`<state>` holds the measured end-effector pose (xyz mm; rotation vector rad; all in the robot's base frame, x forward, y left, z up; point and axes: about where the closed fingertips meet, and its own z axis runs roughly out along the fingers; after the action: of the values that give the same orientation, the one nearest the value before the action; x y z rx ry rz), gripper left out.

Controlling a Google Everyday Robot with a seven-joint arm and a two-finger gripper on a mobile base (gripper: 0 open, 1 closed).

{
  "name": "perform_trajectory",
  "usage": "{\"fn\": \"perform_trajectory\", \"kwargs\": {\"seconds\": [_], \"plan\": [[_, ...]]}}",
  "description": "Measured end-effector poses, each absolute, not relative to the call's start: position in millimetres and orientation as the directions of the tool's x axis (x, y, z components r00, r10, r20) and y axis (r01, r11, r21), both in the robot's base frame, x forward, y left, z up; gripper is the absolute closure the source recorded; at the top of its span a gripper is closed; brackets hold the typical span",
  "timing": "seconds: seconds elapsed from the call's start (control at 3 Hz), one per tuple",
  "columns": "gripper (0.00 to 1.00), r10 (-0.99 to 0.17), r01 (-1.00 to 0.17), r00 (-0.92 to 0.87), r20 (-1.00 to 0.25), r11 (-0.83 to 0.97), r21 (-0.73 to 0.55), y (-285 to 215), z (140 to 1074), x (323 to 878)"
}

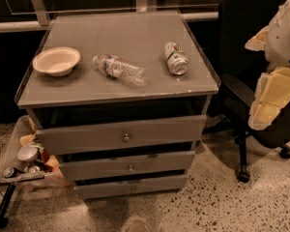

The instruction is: Open bottom drawer

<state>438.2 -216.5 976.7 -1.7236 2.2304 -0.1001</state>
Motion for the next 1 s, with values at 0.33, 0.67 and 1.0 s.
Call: {"fn": "perform_trajectory", "kwargs": {"seconds": [0.33,0.67,1.0], "plan": [[0.0,-0.953,-0.931,-0.221,-0.207,0.27,-0.248,-217,977,438],[0.0,-0.953,-0.934,-0.223,-0.206,0.269,-0.233,-211,960,431],[0.0,-0.943,-0.947,-0.207,-0.259,0.26,-0.19,-186,915,414]]}}
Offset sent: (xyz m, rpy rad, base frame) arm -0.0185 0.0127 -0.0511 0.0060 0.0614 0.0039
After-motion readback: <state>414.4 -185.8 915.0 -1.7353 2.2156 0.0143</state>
